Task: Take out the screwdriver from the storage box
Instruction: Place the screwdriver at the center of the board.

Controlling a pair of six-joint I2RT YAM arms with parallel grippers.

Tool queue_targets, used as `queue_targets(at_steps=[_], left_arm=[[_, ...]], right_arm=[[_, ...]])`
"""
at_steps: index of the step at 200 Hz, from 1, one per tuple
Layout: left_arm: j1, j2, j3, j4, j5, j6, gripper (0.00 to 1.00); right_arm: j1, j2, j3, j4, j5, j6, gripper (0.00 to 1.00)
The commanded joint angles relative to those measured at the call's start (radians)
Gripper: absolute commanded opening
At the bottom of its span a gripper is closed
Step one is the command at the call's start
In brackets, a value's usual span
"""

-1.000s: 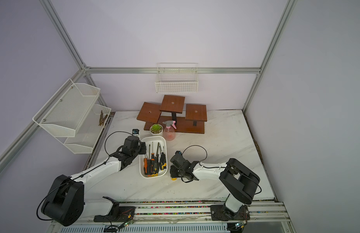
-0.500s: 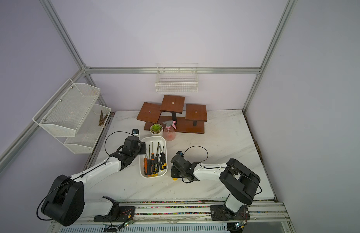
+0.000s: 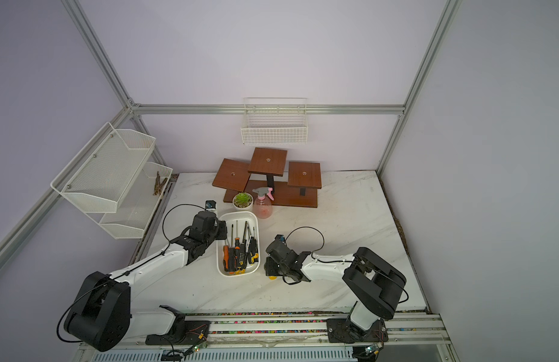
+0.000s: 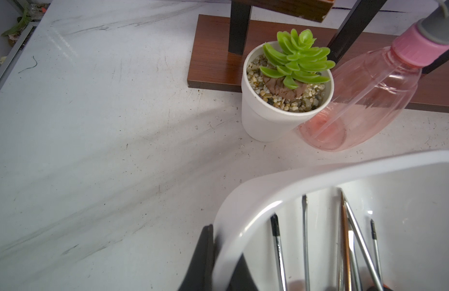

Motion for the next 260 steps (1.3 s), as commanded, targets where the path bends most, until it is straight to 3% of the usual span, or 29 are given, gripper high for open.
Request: queue_targets(at_steps=[1, 44, 102, 145, 208, 260], left_arm=[[0.005, -0.032, -0.013, 0.080, -0.015, 0.009, 0.00], [0.006, -0.041, -0.017, 0.085, -0.025, 0.009, 0.00], [0.005, -0.054, -0.031, 0.145, -0.057, -0.039, 0.00], [0.003, -0.067, -0.055, 0.206, -0.085, -0.055, 0.00], [0.001, -0.094, -0.087, 0.228, -0.101, -0.057, 0.00], [-0.040, -0.157, -0.141, 0.281, -0.120, -0.028, 0.00]], right_arm=[[0.003, -0.029, -0.020, 0.010, 0.006, 0.004, 0.49], [0.003, -0.087, -0.013, -0.009, 0.022, -0.008, 0.50], [0.012, -0.163, 0.097, -0.206, 0.108, -0.098, 0.51], [0.096, -0.185, 0.241, -0.347, 0.222, -0.138, 0.51], [0.166, 0.016, 0.488, -0.318, 0.177, -0.168, 0.46], [0.166, 0.158, 0.555, -0.308, 0.186, -0.149, 0.43]])
